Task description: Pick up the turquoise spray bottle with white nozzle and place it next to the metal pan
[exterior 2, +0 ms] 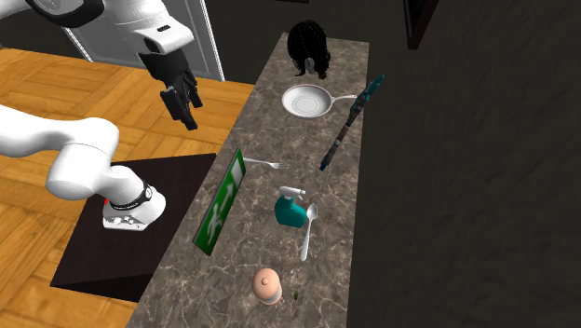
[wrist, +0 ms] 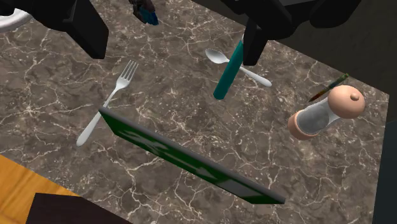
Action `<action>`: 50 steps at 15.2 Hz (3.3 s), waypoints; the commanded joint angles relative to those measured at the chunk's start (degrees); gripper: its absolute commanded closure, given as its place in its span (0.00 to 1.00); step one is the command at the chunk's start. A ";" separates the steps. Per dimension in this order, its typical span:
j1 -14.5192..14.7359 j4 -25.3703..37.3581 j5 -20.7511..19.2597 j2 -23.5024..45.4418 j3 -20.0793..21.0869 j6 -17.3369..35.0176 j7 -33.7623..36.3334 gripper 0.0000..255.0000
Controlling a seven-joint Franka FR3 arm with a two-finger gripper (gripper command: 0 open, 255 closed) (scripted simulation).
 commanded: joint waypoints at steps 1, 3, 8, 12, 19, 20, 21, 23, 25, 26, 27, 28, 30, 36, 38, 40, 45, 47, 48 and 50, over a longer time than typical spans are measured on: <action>0.00 0.00 0.00 0.00 0.00 0.00 0.00 0.00; -0.52 -0.49 -0.42 2.96 -1.10 3.18 -0.45 0.00; -1.70 -0.43 -1.17 11.28 -3.78 10.78 -1.61 0.00; -2.53 0.92 -1.33 18.74 -5.79 16.33 -2.67 0.00; -3.68 6.03 -0.24 32.94 -8.96 24.37 -5.06 0.00; -3.85 7.03 0.09 35.05 -9.35 25.31 -5.48 0.00; -4.02 8.10 0.46 37.18 -9.72 26.20 -5.91 0.00; -4.15 8.21 0.65 38.51 -9.91 27.35 -6.13 0.00; -4.22 7.41 0.65 39.22 -10.00 28.86 -6.16 0.00; -4.25 7.03 0.66 39.59 -10.04 29.61 -6.17 0.00; -4.28 6.66 0.66 39.98 -10.09 30.37 -6.18 0.00; -4.31 6.31 0.67 40.38 -10.13 31.12 -6.20 0.00; -4.36 5.75 0.68 41.01 -10.20 32.31 -6.22 0.00; -4.36 5.77 0.69 41.03 -10.20 32.31 -6.22 0.00; -4.36 5.77 0.69 41.02 -10.20 32.30 -6.22 1.00; -4.36 5.77 0.69 41.02 -10.20 32.30 -6.22 1.00; -4.36 5.78 0.69 41.03 -10.20 32.30 -6.22 1.00; -4.36 5.77 0.69 41.03 -10.20 32.31 -6.22 1.00; -4.35 6.20 0.69 40.68 -10.18 31.54 -6.26 1.00; -4.33 7.10 0.71 40.05 -10.15 30.01 -6.34 1.00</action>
